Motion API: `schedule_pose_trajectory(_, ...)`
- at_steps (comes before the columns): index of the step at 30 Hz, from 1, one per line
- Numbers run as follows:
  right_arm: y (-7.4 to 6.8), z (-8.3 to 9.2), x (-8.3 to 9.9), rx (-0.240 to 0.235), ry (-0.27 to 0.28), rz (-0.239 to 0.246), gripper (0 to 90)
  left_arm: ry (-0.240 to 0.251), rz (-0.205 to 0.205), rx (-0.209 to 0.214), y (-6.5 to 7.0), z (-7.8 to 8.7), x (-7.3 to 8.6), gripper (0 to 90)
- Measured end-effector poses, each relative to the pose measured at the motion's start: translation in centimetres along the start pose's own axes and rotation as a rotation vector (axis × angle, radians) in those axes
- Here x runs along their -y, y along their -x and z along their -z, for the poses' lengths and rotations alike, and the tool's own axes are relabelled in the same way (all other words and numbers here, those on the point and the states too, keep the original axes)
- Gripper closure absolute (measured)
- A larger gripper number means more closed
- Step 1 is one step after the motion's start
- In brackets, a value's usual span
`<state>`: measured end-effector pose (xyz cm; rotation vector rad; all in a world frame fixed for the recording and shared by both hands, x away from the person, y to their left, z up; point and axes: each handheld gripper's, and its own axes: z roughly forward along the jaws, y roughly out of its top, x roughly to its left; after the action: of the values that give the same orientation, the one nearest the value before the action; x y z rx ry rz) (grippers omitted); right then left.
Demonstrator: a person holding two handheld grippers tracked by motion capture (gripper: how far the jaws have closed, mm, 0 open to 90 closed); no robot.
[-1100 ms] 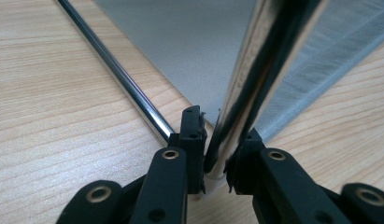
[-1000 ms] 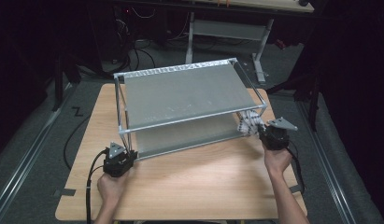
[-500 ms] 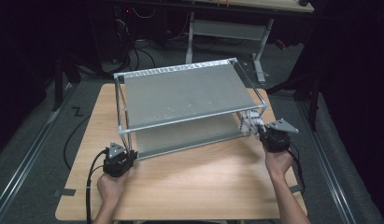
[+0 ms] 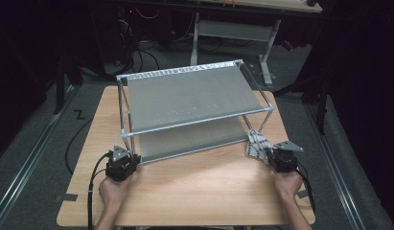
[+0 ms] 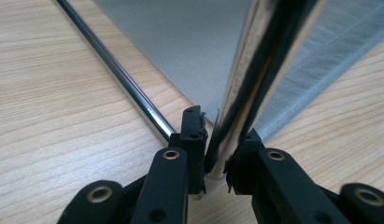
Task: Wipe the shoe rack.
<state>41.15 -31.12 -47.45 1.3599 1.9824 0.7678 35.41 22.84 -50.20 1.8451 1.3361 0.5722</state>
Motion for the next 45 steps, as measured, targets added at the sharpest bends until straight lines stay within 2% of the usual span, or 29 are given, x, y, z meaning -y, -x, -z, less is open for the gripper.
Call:
schedule_pose_trajectory(6,1.0,0.6,1.5,0.020,-0.007,-0.039,78.6,-0.002,0.030,-0.028,-1.3,0.9,0.4,79.1)
schedule_pose_trajectory(11,1.5,0.7,1.8,0.037,-0.002,-0.076,78.6,-0.005,0.047,-0.052,-2.1,1.6,0.8,79.1)
schedule_pose_trajectory(17,1.7,1.0,0.7,0.028,0.036,-0.099,78.6,-0.002,0.055,-0.055,-2.2,1.7,0.9,79.0)
schedule_pose_trajectory(20,1.4,0.8,-0.4,0.032,0.050,-0.083,78.6,-0.002,0.057,-0.057,-2.2,1.7,0.9,78.9)
schedule_pose_trajectory(22,1.2,0.1,-1.0,0.043,0.033,-0.078,78.6,-0.002,0.059,-0.056,-2.2,1.7,0.8,78.8)
schedule_pose_trajectory(25,1.0,-1.4,-1.0,0.018,-0.008,-0.069,77.0,0.001,0.062,-0.060,-2.2,1.7,0.8,76.2)
schedule_pose_trajectory(26,0.9,-1.8,-1.0,0.009,-0.024,-0.058,74.7,0.004,0.066,-0.062,-2.1,1.7,0.8,73.8)
schedule_pose_trajectory(28,0.8,-2.1,-0.9,-0.004,-0.043,-0.076,66.5,0.000,0.069,-0.070,-1.9,1.7,0.7,68.6)
schedule_pose_trajectory(31,0.9,-1.3,-1.0,0.000,0.000,-0.074,53.5,-0.008,0.060,-0.104,-1.7,1.8,0.8,58.6)
schedule_pose_trajectory(32,0.9,-0.8,-1.1,0.008,0.022,-0.066,50.9,-0.012,0.060,-0.114,-1.6,1.8,0.9,55.8)
schedule_pose_trajectory(34,1.0,0.4,-1.4,-0.004,0.070,-0.069,47.9,-0.021,0.062,-0.129,-1.6,2.0,1.0,49.9)
schedule_pose_trajectory(38,0.6,1.9,-2.4,-0.027,0.126,-0.036,48.4,-0.026,0.066,-0.164,-1.0,2.7,1.4,43.6)
schedule_pose_trajectory(42,-0.3,2.0,-3.4,-0.056,0.148,-0.015,52.0,-0.024,0.059,-0.184,0.1,4.1,1.9,41.1)
schedule_pose_trajectory(45,-0.9,1.7,-4.0,-0.081,0.155,-0.010,54.6,-0.022,0.055,-0.158,1.1,4.9,2.2,41.1)
